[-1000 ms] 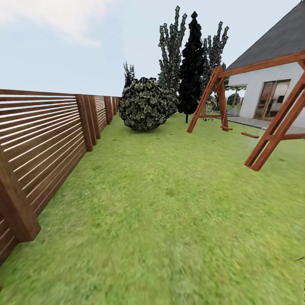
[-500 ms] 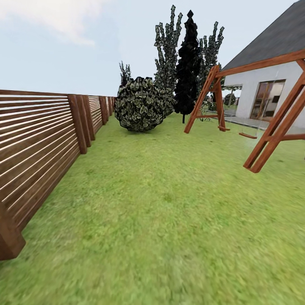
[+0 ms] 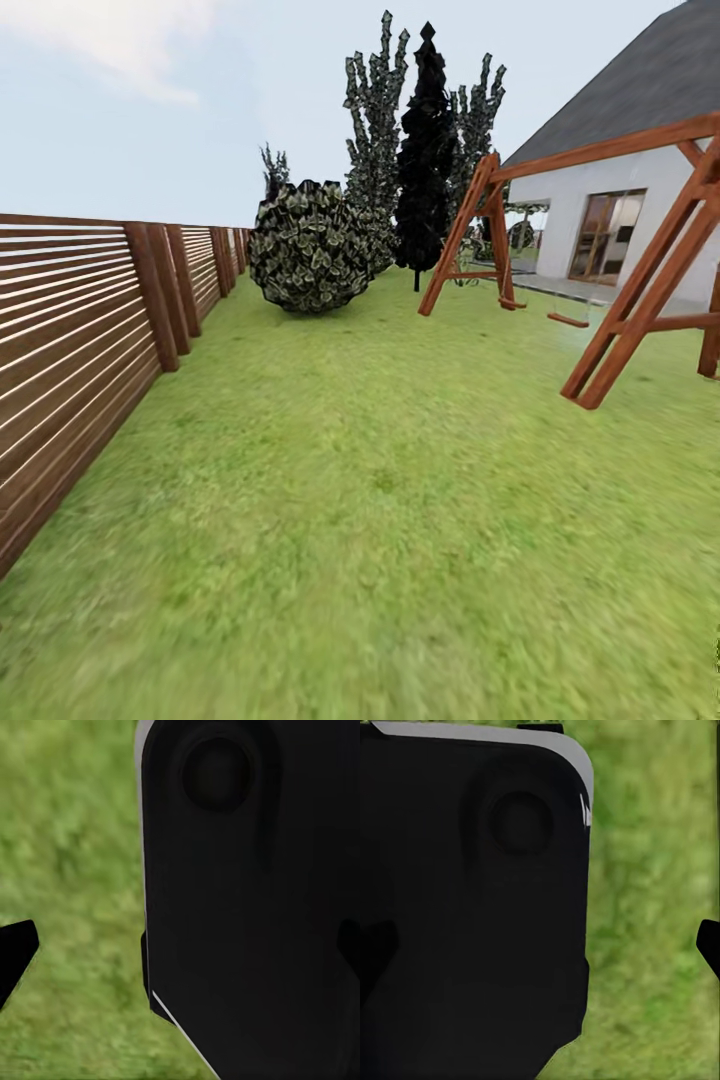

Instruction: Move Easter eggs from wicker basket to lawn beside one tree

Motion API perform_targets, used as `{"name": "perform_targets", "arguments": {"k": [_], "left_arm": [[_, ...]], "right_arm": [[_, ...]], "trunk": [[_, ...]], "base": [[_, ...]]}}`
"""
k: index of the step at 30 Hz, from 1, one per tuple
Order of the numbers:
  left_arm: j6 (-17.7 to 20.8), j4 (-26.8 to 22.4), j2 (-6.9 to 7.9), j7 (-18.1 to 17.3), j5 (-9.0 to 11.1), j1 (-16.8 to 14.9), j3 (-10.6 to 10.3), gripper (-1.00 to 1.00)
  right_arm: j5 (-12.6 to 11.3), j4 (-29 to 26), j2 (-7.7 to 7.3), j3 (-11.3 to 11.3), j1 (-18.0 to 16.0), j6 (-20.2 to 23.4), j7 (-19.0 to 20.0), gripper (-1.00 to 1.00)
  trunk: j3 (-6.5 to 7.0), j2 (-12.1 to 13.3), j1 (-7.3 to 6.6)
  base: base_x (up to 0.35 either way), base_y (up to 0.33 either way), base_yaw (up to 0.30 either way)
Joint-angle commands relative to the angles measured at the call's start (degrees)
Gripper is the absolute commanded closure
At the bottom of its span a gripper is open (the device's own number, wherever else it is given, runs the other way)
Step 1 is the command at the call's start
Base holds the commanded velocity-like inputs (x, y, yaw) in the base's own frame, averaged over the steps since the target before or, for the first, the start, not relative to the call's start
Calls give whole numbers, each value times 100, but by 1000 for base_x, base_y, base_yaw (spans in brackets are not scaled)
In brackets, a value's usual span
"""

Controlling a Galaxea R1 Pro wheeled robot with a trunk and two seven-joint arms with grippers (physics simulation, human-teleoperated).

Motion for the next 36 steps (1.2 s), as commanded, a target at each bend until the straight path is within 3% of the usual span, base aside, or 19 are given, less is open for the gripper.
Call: {"name": "perform_targets", "arguments": {"k": [1,8,36], "left_arm": [[0,-13,1,-3,-1,5,3,-100],[0,-13,2,-3,-1,5,1,-100],[0,-13,0,-3,-1,5,5,-100]], "right_arm": [[-5,4,-1,-3,-5,1,8,-100],[-11,4,0,-3,-5,-2,6,-100],[-10,4,0,5,-5,-11,6,-100]], "trunk": [[-4,-2,4],[4,-2,4],[4,-2,4]], "base": [[346,0,-292],[346,0,-212],[346,0,-4]]}}
